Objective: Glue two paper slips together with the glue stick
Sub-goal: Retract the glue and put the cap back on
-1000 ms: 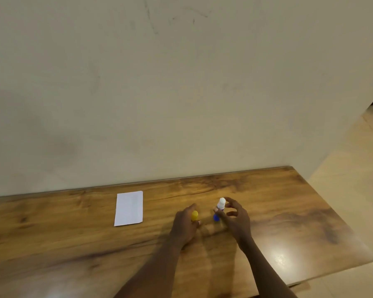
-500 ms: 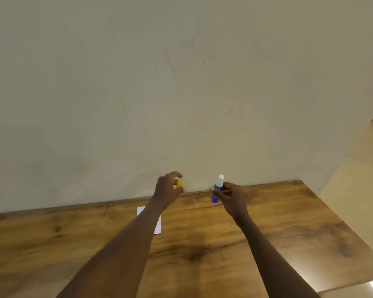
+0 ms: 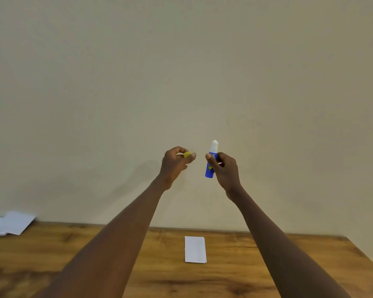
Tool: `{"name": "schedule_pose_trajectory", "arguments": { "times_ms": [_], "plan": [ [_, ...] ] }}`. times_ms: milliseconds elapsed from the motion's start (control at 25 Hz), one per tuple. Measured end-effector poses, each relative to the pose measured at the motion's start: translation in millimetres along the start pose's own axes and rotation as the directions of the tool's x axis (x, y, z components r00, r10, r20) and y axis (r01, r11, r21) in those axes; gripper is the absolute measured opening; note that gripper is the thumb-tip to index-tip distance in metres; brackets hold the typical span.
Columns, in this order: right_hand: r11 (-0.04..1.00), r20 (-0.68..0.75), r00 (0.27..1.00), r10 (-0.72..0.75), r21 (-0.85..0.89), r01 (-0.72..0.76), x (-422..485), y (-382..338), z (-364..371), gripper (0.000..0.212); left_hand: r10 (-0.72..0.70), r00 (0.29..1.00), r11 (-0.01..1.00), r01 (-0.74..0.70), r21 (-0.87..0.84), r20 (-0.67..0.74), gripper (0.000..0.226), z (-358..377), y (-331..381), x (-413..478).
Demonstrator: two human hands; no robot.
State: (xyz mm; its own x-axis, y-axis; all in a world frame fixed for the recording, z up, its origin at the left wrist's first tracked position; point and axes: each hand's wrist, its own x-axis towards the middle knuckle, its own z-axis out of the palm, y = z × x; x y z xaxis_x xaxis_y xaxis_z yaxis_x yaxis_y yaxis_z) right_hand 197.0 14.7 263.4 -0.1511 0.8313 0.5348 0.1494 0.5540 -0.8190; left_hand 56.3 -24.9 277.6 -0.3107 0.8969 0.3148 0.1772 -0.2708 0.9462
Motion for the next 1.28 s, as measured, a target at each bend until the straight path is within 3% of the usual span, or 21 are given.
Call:
{"name": "schedule_pose_trajectory", "arguments": {
  "times_ms": [240, 440, 560, 640, 760, 960, 1080, 1160, 1280],
  "plan": [
    [0.997, 0.142, 0.989, -0.05, 0.068, 0.041, -2, -26, 22, 0.023, 0.025, 0.992, 0.981, 0.0, -0.193, 0.125, 0.006, -13, 23, -7],
    [0.985, 0.15, 0.988, -0.043, 0.174, 0.017, -10, -35, 29, 0.022, 0.099, 0.986, 0.967, -0.063, -0.248, 0.136, 0.033, -16, 28, -8],
    [0.925, 0.232, 0.962, 0.144, 0.313, -0.214, -17, -32, 29, 0.044, 0.12, 0.989, 0.94, -0.084, -0.331, 0.092, 0.029, -18, 30, -9],
    [0.805, 0.356, 0.884, 0.303, 0.402, -0.437, -22, -30, 29, 0.062, 0.119, 0.991, 0.925, -0.09, -0.37, 0.057, 0.025, -19, 32, -9],
    [0.615, 0.434, 0.815, 0.383, 0.538, -0.576, -25, -33, 34, 0.055, 0.113, 0.993, 0.934, -0.099, -0.344, 0.022, 0.026, -21, 34, -6],
    [0.478, 0.301, 0.871, 0.388, 0.743, -0.469, -30, -40, 52, 0.037, 0.116, 0.991, 0.95, -0.131, -0.283, -0.069, 0.031, -17, 39, -3],
    [0.548, 0.075, 0.904, 0.421, 0.773, -0.319, -33, -43, 64, 0.014, 0.101, 0.988, 0.947, -0.132, -0.291, -0.118, 0.028, -13, 39, -3],
    [0.577, -0.009, 0.907, 0.421, 0.774, -0.261, -34, -45, 66, 0.014, 0.07, 0.991, 0.929, -0.107, -0.355, -0.115, 0.025, -11, 37, -5],
    [0.388, 0.236, 0.845, 0.48, 0.807, -0.445, -33, -47, 54, 0.051, 0.075, 0.995, 0.901, -0.092, -0.424, -0.058, 0.018, -11, 38, -6]
  ]
}}
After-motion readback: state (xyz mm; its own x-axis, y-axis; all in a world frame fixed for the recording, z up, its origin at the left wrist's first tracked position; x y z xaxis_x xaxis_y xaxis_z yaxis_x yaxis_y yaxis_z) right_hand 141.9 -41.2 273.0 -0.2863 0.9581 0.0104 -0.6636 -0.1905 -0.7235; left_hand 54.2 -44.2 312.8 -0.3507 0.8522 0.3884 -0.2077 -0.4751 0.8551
